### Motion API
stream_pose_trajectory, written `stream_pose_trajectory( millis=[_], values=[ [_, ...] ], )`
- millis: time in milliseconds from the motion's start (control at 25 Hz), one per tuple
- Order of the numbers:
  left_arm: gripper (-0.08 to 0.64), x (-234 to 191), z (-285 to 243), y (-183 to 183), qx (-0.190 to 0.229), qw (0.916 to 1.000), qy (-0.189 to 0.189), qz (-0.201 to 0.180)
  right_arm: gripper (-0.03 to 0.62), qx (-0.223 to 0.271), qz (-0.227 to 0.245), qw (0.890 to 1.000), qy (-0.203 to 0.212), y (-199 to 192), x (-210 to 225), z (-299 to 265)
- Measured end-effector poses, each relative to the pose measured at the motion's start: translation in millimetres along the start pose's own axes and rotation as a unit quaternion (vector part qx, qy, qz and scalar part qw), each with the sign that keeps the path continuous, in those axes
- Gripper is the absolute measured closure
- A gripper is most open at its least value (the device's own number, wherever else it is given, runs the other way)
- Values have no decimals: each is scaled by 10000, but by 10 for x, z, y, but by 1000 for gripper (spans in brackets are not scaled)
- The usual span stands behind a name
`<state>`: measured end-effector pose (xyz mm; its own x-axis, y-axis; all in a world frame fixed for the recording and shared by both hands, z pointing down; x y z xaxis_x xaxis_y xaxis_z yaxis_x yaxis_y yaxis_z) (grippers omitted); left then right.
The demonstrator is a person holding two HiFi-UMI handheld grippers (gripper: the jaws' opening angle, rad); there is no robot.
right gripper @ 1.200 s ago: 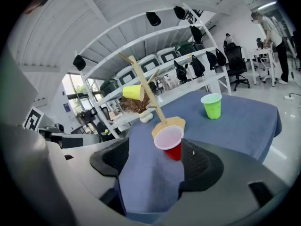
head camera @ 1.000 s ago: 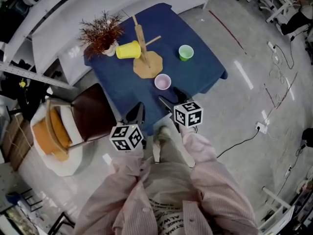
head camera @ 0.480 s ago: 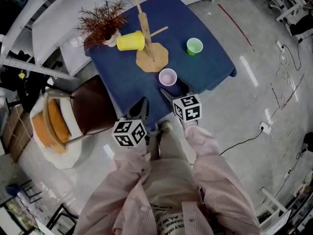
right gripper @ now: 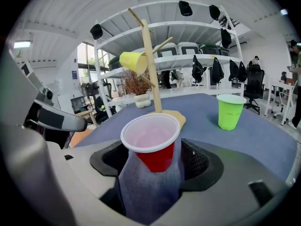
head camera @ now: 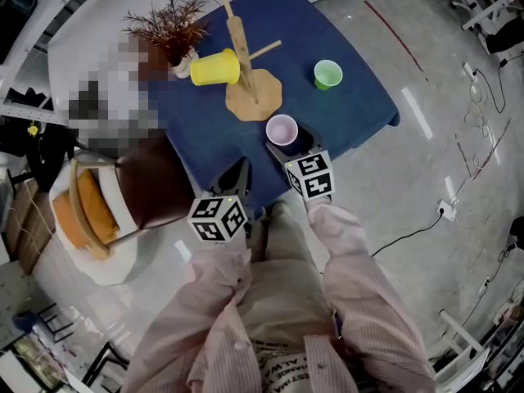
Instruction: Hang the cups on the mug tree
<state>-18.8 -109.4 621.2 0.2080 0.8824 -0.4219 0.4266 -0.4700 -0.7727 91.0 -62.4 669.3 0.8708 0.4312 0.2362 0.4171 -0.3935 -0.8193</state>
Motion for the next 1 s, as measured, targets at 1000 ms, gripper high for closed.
stream_pose_trajectory(
  millis=[1000],
  values=[
    [561, -19, 152, 203, 28, 9997, -226, -92, 291, 103, -38, 9995, -300, 251, -54, 87]
  ],
)
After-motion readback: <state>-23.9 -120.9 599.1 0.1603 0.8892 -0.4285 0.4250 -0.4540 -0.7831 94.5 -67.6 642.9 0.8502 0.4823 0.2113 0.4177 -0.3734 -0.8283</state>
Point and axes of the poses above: the fingertips, and each gripper's own axes: z backward along the fingers, x to its right, y out of its top, the point moved 1 cm from there along z, backward along the fingers, and after that the axes turned 5 degrees about -z, right-handed, at the moved point
